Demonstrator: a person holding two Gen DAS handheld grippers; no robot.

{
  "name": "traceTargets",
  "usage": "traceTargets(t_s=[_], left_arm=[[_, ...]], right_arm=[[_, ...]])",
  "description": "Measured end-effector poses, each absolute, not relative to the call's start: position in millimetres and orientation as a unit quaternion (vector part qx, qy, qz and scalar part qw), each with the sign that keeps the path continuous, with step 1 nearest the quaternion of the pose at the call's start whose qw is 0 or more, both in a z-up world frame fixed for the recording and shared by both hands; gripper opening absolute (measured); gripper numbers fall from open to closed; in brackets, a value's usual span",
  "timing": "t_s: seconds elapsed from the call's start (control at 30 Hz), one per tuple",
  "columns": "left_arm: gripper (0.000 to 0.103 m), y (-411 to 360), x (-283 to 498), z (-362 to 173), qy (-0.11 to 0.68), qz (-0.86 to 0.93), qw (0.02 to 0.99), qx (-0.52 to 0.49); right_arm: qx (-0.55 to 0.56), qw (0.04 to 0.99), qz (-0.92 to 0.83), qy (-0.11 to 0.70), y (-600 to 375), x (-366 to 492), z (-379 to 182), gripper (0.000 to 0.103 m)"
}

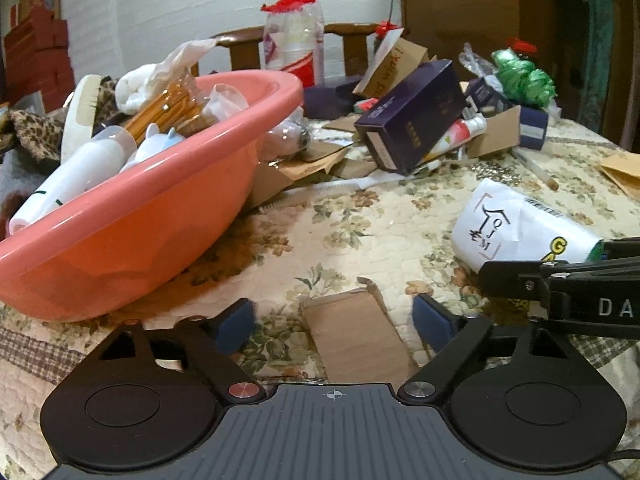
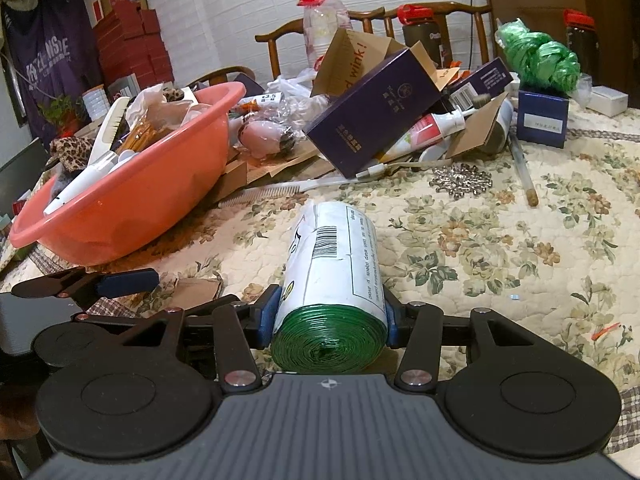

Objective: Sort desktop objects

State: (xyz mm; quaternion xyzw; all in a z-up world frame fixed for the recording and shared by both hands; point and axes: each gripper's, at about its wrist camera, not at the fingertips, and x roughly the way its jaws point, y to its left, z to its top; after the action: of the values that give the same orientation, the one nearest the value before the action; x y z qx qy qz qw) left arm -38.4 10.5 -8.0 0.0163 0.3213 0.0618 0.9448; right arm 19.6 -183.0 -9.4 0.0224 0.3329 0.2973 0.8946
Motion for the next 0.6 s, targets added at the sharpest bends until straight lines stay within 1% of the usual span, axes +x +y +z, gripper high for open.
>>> traceTargets(t_s=[0.03,0.07,0.1,0.2,0.23,0.3,0.33,0.4,0.43,0.5,0.53,0.6], left_arm=[[0.073,9.1,-39.3,-7.6,0.318,0.055,0.946,0.017],[0.068,7.2,-40.3,-7.2,0.316,0.05,0.947,0.02],[0.065,5.6,-40.7,-7.1,0.315,0.047,0.948,0.023],[0.049,5.8,-42.7,-6.3,0.31,0.037,0.95,0.02],[0.046,8.7,-43.4,-5.8,0.308,0.033,0.951,0.01],[0.046,15.5,-44.0,-5.3,0.308,0.026,0.951,-0.006],[0.048,18.1,-44.0,-4.9,0.309,0.025,0.951,-0.011],[0.05,20.8,-45.4,-4.4,0.309,0.023,0.951,-0.015],[0.061,19.9,-46.2,-4.1,0.311,0.019,0.95,-0.008],[0.077,17.3,-47.9,-4.7,0.316,0.028,0.948,0.009],[0.089,17.8,-48.9,-5.5,0.317,0.036,0.948,0.01],[0.091,21.1,-48.2,-6.9,0.324,0.043,0.945,0.008]], right_arm=[[0.022,0.894,0.298,0.333,-182.8,19.6,-9.5,0.055],[0.021,0.895,0.298,0.333,-182.9,19.6,-9.5,0.055],[0.02,0.895,0.297,0.333,-182.7,19.6,-9.6,0.055],[0.017,0.897,0.295,0.33,-182.8,18.8,-9.8,0.055],[0.014,0.897,0.294,0.33,-182.6,18.4,-9.7,0.055],[0.01,0.898,0.294,0.327,-183.2,16.9,-10.5,0.055],[0.008,0.899,0.294,0.325,-183.2,16.0,-11.1,0.055],[0.002,0.9,0.294,0.32,-183.2,14.3,-12.0,0.055],[0.001,0.901,0.294,0.319,-183.1,13.5,-12.2,0.055],[-0.005,0.902,0.295,0.316,-182.8,12.4,-12.9,0.055],[-0.007,0.902,0.296,0.315,-182.7,12.5,-13.1,0.056],[-0.011,0.901,0.298,0.315,-182.2,12.2,-13.5,0.057]])
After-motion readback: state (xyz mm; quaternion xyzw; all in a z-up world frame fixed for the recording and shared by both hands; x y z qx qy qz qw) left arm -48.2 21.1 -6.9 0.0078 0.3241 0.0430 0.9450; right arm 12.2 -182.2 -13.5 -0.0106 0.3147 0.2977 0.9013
